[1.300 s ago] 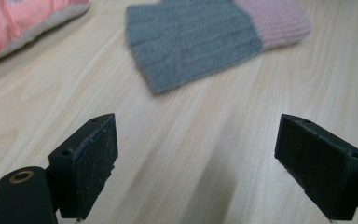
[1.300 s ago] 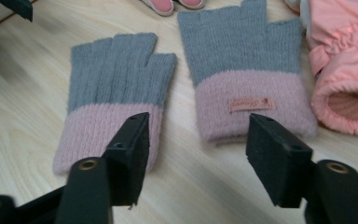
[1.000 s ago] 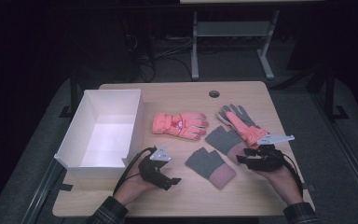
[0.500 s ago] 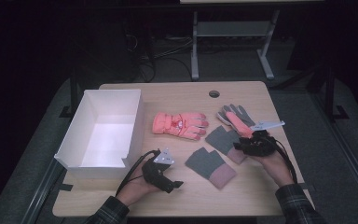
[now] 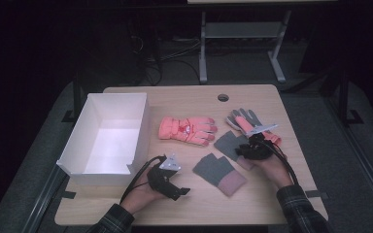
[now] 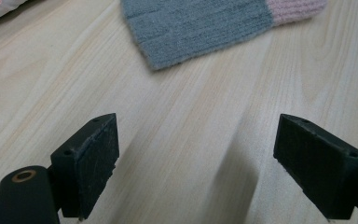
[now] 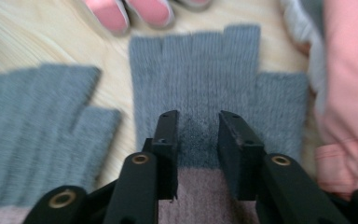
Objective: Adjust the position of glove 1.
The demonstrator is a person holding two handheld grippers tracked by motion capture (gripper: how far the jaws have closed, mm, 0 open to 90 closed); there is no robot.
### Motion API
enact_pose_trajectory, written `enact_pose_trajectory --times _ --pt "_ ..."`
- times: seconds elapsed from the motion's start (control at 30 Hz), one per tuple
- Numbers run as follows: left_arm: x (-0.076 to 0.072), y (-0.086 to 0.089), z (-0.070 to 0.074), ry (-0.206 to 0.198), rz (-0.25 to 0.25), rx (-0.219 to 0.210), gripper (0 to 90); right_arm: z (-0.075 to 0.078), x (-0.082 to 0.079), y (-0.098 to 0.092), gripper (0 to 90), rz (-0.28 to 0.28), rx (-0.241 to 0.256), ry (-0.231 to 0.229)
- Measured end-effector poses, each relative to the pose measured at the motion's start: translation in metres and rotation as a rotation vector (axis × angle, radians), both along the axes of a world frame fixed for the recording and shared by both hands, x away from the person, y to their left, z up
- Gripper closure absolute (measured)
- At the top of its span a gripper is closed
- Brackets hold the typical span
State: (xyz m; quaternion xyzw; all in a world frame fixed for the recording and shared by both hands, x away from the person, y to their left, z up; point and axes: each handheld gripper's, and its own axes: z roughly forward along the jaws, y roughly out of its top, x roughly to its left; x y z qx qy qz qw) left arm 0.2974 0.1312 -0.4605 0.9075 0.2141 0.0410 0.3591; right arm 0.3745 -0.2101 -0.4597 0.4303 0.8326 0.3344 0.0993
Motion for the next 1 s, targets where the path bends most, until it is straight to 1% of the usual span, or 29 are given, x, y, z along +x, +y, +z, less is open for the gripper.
enact_pose_trajectory --times 0.03,0.07,0.17,0.23,0.33,0.4,0.53,0.57,0.63,0.7,0.8,0.87,0.9,0.97,1.0 --pt "0.0 0.0 0.0 0.0 0.001 0.001 13.5 -0.003 0.0 0.001 72.2 -0.002 0.001 -0.007" --pt "0.0 0.001 0.0 0.0 0.002 0.0 13.6 -0.003 -0.001 0.001 73.8 -0.008 0.003 -0.005" --pt "0.001 0.001 0.0 0.003 0.002 0.002 13.8 -0.005 -0.003 0.002 79.5 -0.012 -0.007 -0.027" --pt "0.001 0.0 0.0 0.005 0.0 0.008 13.8 -0.005 -0.004 0.001 84.0 -0.01 -0.002 -0.026" --pt "0.0 0.0 0.0 0.001 0.0 0.011 13.8 -0.006 -0.004 0.001 86.1 -0.008 0.007 -0.025" --pt "0.001 0.001 0.0 0.002 0.002 0.006 13.8 -0.005 -0.005 0.001 86.5 -0.002 0.007 -0.035" --pt "0.001 0.002 0.001 0.006 0.003 -0.006 13.8 0.002 -0.007 -0.003 86.8 0.004 0.027 -0.043" --pt "0.002 0.002 0.0 0.007 0.003 -0.006 13.8 0.004 -0.008 -0.004 86.8 0.005 0.035 -0.052" --pt "0.002 0.002 0.0 0.01 0.004 -0.003 13.9 0.009 -0.011 -0.006 86.7 0.008 0.056 -0.049" --pt "0.002 0.002 0.0 0.008 0.003 -0.004 13.9 0.014 -0.016 -0.008 86.8 0.017 0.064 -0.06" --pt "0.002 0.003 0.0 0.005 0.003 -0.002 13.8 0.022 -0.024 -0.007 86.9 0.023 0.078 -0.057" --pt "0.002 0.003 0.001 0.007 0.004 -0.004 13.8 0.027 -0.03 -0.007 87.0 0.043 0.076 -0.069" --pt "0.003 0.004 0.001 0.0 0.002 -0.001 13.8 0.03 -0.034 -0.007 87.0 0.048 0.081 -0.068" --pt "0.003 0.003 0.001 -0.001 0.007 -0.007 13.8 0.036 -0.043 -0.006 87.0 0.055 0.092 -0.064" --pt "0.002 0.003 0.001 0.007 0.011 -0.011 13.8 0.037 -0.048 -0.004 87.0 0.056 0.105 -0.063"
